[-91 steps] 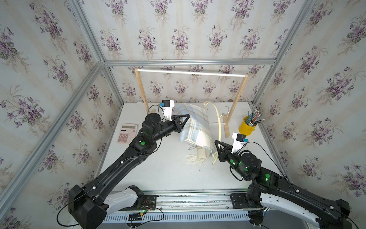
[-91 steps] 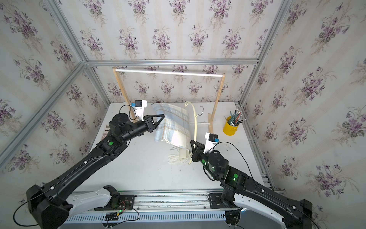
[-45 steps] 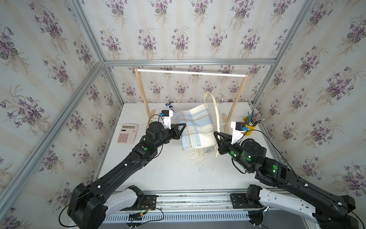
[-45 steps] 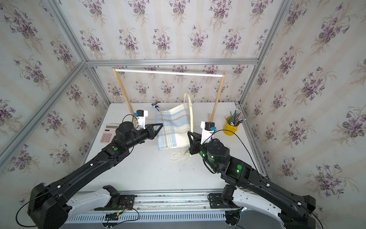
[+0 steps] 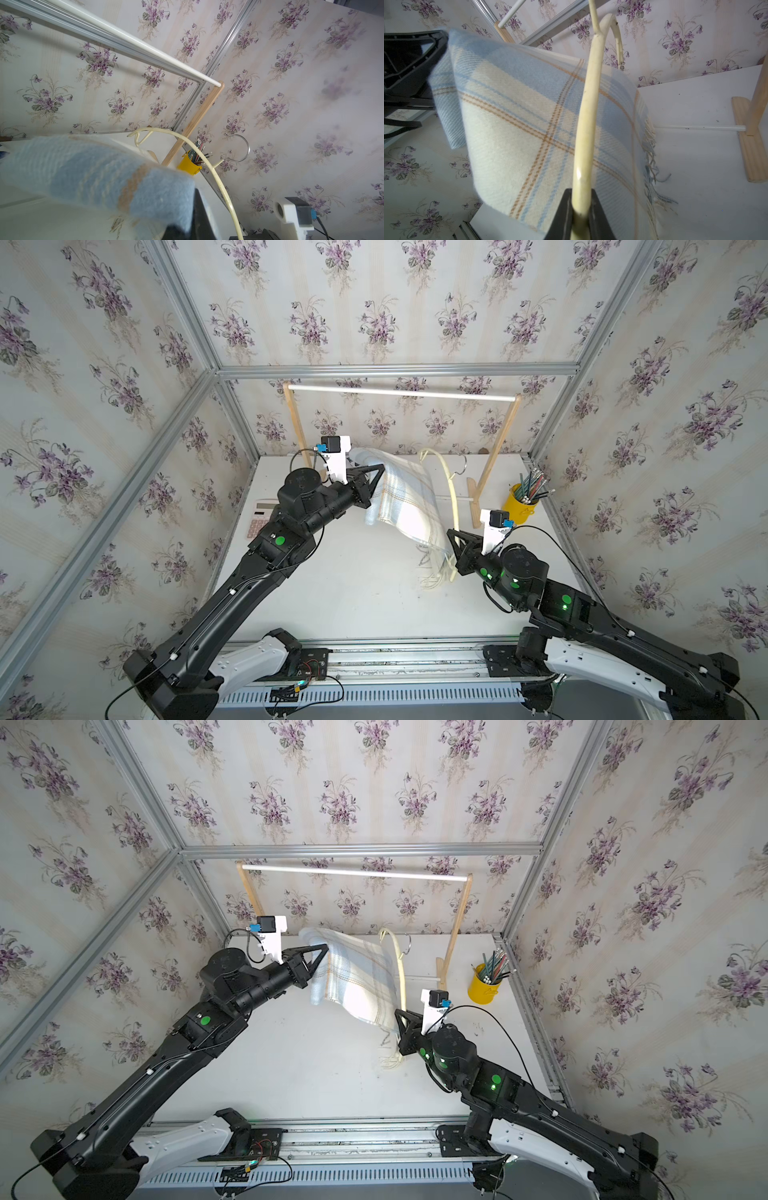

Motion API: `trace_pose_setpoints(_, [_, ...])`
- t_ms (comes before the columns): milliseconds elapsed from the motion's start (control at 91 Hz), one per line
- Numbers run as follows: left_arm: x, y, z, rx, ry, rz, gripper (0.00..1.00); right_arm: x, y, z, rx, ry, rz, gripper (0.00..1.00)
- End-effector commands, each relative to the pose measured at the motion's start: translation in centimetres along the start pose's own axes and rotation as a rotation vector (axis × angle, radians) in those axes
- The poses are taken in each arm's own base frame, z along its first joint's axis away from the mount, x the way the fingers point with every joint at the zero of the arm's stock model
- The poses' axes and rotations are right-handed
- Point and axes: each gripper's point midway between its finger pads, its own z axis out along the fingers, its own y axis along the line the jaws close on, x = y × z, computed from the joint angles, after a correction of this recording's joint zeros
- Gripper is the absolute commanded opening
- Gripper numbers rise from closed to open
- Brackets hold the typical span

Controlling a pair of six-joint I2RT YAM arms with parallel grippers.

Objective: Hang the scarf on the hanger

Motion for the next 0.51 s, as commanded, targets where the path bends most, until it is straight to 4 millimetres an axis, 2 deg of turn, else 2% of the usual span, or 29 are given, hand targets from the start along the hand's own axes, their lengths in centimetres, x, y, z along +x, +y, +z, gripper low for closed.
trace_pose_setpoints(0, [-0.7, -0.4, -0.1, 0.011, -0.025, 0.022, 0.0, -1.2, 0.2, -0.1, -0.012, -0.065, 0.055, 0.0])
trace_pose_setpoints(121, [-0.7, -0.3, -0.4, 0.002, -0.028, 0.028, 0.0, -1.0, 0.0, -0.1, -0.008, -0.063, 0.058, 0.0])
trace_pose_setpoints(231, [-0.4, 0.2, -1.0, -0.022, -0.032, 0.036, 0.0, -1.7, 0.0, -0.5, -0.002, -0.074, 0.05, 0.0])
trace_pose_setpoints(363, [0.6, 1.4, -2.0, -0.067, -0.034, 0.038, 0.0, -3.6, 0.3, -1.5, 0.008, -0.102, 0.025, 0.0])
trace_pose_setpoints(495, [2.5, 2.9, -2.4, -0.104, -0.012, 0.02, 0.0, -5.4, 0.9, -2.2, 0.017, -0.111, -0.012, 0.0])
